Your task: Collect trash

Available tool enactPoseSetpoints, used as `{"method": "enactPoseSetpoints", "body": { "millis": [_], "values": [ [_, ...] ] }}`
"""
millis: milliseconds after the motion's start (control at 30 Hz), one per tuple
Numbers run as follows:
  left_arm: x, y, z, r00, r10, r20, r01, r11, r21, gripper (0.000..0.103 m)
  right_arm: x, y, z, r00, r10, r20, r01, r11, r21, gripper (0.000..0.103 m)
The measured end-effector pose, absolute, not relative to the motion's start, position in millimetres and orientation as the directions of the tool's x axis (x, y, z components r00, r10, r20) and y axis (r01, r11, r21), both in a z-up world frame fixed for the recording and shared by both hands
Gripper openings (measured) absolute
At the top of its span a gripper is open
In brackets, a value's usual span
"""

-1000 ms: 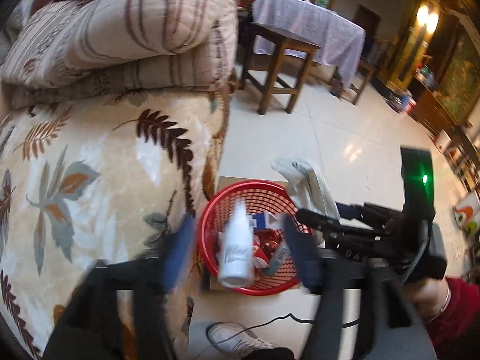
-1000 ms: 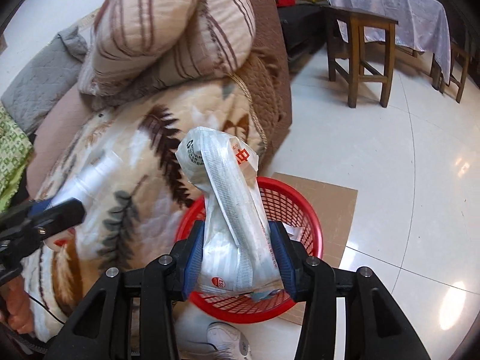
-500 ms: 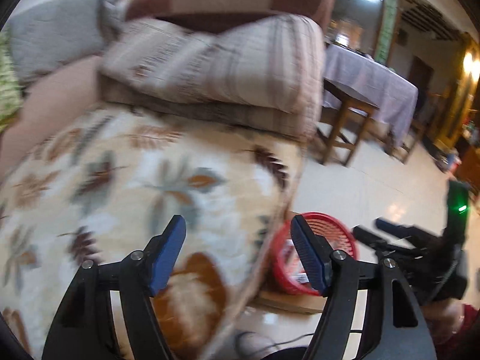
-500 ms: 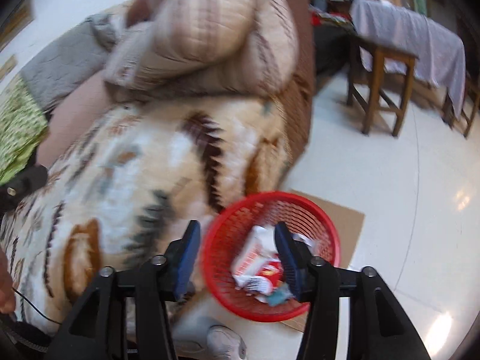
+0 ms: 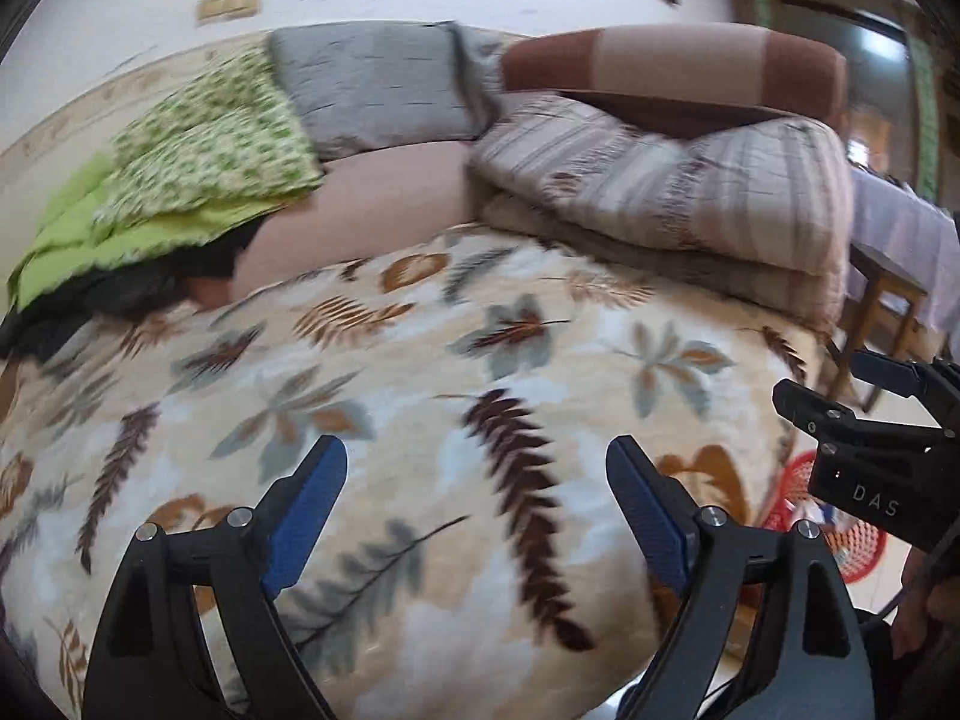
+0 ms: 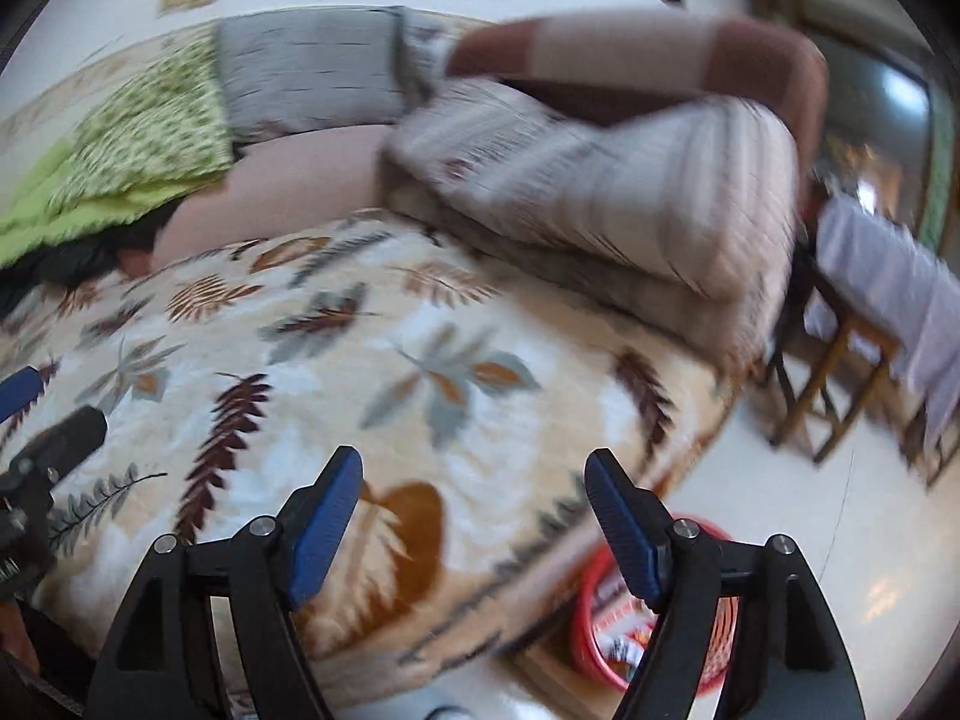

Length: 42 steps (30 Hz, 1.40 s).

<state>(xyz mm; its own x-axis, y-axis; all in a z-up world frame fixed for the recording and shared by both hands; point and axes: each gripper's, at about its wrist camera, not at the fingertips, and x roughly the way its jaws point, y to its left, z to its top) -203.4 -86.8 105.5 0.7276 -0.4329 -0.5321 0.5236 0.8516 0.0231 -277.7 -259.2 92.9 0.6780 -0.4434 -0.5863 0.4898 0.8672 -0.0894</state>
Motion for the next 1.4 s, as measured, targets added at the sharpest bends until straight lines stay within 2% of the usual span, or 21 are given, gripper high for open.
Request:
{"method": "enactPoseSetpoints", "body": {
  "millis": [200, 300, 667, 767, 867, 967, 1033, 1133, 1267, 1400],
  "values": [
    [-193, -70, 97, 0.761, -0.401, -0.510, 0.465, 0.885, -0.003, 0.088, -244, -219, 92, 0.692, -0.474, -0.544, 0.430, 0.876, -0.217, 0.080],
    [-194, -74, 95, 0.764, -0.398, -0.509, 0.466, 0.885, 0.007, 0.090, -243, -213, 91, 0.696, -0.501, -0.515, 0.436, 0.864, -0.252, 0.084],
    [-207, -89, 95, 0.801, -0.356, -0.480, 0.456, 0.884, 0.104, 0.096, -264, -215, 101, 0.709, -0.573, -0.411, 0.517, 0.819, -0.249, 0.095],
    [-213, -94, 99, 0.806, -0.367, -0.465, 0.463, 0.879, 0.110, 0.099, -267, -222, 103, 0.707, -0.568, -0.422, 0.531, 0.820, -0.215, 0.095],
    [-217, -98, 101, 0.789, -0.396, -0.469, 0.485, 0.871, 0.081, 0.099, -277, -239, 101, 0.682, -0.544, -0.489, 0.559, 0.819, -0.131, 0.095],
    [-223, -109, 100, 0.796, -0.360, -0.487, 0.476, 0.869, 0.134, 0.099, -297, -250, 94, 0.661, -0.537, -0.524, 0.595, 0.801, -0.069, 0.096],
    [-228, -117, 99, 0.766, -0.390, -0.512, 0.529, 0.834, 0.157, 0.099, -312, -260, 89, 0.618, -0.556, -0.555, 0.648, 0.761, -0.041, 0.096],
    [-236, -123, 97, 0.769, -0.406, -0.495, 0.554, 0.809, 0.197, 0.099, -332, -274, 82, 0.572, -0.570, -0.589, 0.716, 0.698, 0.019, 0.096],
    [-244, -123, 97, 0.774, -0.425, -0.470, 0.567, 0.796, 0.214, 0.099, -339, -280, 82, 0.548, -0.594, -0.590, 0.753, 0.657, 0.037, 0.096],
    [-247, -125, 97, 0.760, -0.447, -0.473, 0.591, 0.777, 0.216, 0.099, -339, -269, 88, 0.543, -0.637, -0.548, 0.761, 0.649, 0.000, 0.096]
  ]
}}
